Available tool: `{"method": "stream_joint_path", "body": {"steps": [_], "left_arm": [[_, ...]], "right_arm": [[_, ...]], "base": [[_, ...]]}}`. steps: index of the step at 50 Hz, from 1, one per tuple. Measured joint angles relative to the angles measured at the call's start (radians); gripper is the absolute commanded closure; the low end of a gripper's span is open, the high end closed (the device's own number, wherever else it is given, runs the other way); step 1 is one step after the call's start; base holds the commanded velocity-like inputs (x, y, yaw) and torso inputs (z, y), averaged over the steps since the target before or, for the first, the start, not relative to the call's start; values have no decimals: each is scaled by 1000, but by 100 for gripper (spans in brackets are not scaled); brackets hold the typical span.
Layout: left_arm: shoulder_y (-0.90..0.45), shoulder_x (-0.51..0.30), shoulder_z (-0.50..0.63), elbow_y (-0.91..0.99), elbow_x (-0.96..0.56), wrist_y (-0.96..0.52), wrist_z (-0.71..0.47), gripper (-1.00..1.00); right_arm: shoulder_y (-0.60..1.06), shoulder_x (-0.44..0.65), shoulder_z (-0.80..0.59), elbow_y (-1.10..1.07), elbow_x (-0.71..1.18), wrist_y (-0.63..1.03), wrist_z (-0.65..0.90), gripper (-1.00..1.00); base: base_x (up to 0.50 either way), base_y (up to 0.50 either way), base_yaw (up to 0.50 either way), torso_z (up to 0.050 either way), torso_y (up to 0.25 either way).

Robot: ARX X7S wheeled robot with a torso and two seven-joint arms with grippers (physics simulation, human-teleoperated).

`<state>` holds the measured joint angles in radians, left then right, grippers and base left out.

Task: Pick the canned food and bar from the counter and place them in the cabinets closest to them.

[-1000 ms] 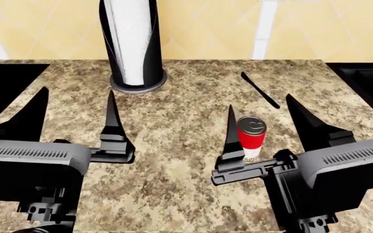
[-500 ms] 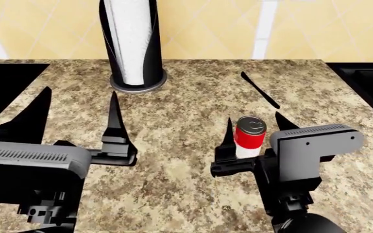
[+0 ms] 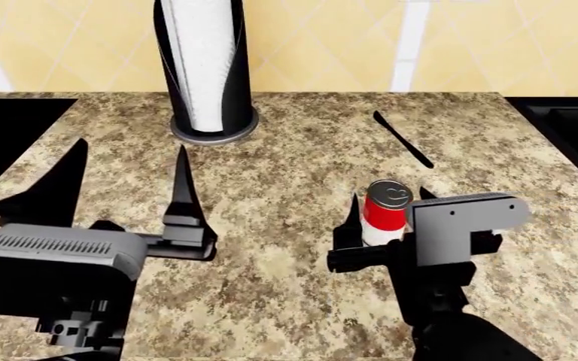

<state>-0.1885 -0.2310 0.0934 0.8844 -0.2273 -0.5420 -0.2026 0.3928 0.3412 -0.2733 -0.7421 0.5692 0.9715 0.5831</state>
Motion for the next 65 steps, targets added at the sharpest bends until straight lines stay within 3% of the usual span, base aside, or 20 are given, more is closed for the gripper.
{"method": "stream_joint_path", "body": {"steps": [49, 50, 65], "left_arm": [[21, -30, 19, -17, -10, 43, -20, -100], [21, -30, 20, -17, -11, 43, -20, -100], [22, -38, 25, -15, -16, 48, -28, -100]], "right_arm": [[1, -30, -17, 306, -25, -122, -64, -100], [1, -30, -17, 310, -25, -122, -64, 100], [4, -29, -8, 315, -15, -117, -42, 100]], "base": [[0, 0, 0, 0, 0], [0, 0, 0, 0, 0], [0, 0, 0, 0, 0]]}}
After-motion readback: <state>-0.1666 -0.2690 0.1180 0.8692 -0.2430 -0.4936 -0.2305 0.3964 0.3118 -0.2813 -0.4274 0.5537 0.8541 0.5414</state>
